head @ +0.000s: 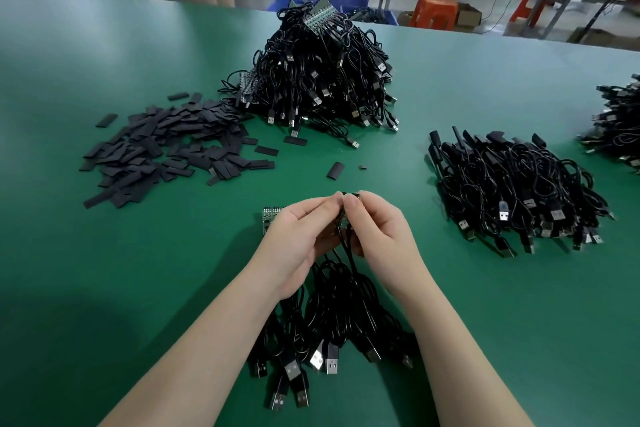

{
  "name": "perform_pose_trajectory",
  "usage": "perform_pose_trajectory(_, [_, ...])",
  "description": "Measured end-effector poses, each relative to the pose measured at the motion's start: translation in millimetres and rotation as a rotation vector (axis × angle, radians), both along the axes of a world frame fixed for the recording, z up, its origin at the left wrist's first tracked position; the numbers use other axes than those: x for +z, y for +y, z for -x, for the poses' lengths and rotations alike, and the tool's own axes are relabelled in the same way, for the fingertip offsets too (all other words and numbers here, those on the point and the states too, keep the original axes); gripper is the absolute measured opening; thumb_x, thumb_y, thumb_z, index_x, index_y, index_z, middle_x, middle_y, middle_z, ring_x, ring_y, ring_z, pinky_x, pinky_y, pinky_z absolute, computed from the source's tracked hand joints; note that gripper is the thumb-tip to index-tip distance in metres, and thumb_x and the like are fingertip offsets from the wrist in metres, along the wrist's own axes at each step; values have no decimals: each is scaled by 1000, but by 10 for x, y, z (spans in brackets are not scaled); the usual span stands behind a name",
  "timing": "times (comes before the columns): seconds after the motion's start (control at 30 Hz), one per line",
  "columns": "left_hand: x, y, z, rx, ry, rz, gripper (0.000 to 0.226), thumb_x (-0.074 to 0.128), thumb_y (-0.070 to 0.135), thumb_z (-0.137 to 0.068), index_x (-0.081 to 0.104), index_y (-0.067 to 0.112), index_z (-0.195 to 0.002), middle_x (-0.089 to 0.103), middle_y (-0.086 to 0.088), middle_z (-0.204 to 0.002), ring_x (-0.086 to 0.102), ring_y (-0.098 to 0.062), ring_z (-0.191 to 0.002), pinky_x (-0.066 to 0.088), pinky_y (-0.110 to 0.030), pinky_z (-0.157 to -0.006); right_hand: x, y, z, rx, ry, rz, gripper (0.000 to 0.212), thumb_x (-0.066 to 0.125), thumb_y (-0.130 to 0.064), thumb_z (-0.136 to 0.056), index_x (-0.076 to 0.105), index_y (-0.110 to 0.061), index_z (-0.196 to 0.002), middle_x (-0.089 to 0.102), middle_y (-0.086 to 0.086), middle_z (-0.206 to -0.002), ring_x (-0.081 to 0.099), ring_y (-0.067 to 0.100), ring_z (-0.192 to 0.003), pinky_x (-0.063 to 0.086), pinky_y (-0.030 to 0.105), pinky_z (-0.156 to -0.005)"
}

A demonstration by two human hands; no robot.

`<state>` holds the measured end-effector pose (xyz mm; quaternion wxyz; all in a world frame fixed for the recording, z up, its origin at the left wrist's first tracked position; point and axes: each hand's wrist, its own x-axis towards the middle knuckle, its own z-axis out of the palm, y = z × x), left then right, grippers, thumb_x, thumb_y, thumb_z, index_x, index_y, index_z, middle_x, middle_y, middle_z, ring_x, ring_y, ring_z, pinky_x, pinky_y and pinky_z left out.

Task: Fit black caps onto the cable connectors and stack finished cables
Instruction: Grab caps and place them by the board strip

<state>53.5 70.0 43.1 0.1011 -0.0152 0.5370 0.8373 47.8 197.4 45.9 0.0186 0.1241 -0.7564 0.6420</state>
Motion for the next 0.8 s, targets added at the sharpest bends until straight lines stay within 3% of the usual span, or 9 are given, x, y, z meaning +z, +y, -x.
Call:
perform_pose_trajectory(0.13, [-7,7,-7,1,1,-18,35,65,32,-81,74,2,-96,70,-16,-87,65,-29,-74,57,-39,-73,8,38,7,71,-65,45,45,53,-33,-93,53,10,-83,44,9,-69,40,12,-55,35,22,-48])
perform_pose_trajectory(0.2, [-6,25,-19,-7,-17,-62,32,65,32,-81,75,6,-96,70,-14,-87,65,-27,-70,56,-36,-64,4,28,5,59,-62,47,33,53,-25,-100,61,-3,-76,45,4,-64,40,10,-53,35,21,-48])
perform_pose_trajectory(0.27, [-7,67,-29,-19,-38,-134,32,63,33,-82,76,10,-100,72,-12,-96,66,-25,-75,54,-34,-61,-11,10,-1,32,-61,60,35,51,-17,-103,61,-14,-69,43,-7,-57,41,7,-49,35,20,-47])
perform_pose_trajectory(0.4, [26,144,-44,-61,-78,-248,39,52,36,-90,70,10,-113,72,-6,-112,69,-15,-79,52,-25,-58,-49,-18,12,-25,-76,128,42,50,-13,-103,45,17,-74,34,-3,-55,36,6,-43,31,17,-42])
perform_pose_trajectory(0.6, [4,150,-5,-42,-146,-221,39,42,32,-101,79,23,-95,73,1,-105,57,-19,-85,42,-30,-67,-114,-138,-13,-101,-73,178,48,53,-22,-101,38,10,-69,31,-8,-52,29,9,-49,25,20,-44])
perform_pose_trajectory(0.8, [-9,130,19,-19,-190,-245,41,41,27,-103,79,18,-91,74,-2,-106,69,-15,-82,49,-28,-68,-193,-180,29,-102,-135,203,41,50,-21,-103,42,5,-71,34,-11,-54,31,6,-48,27,17,-44])
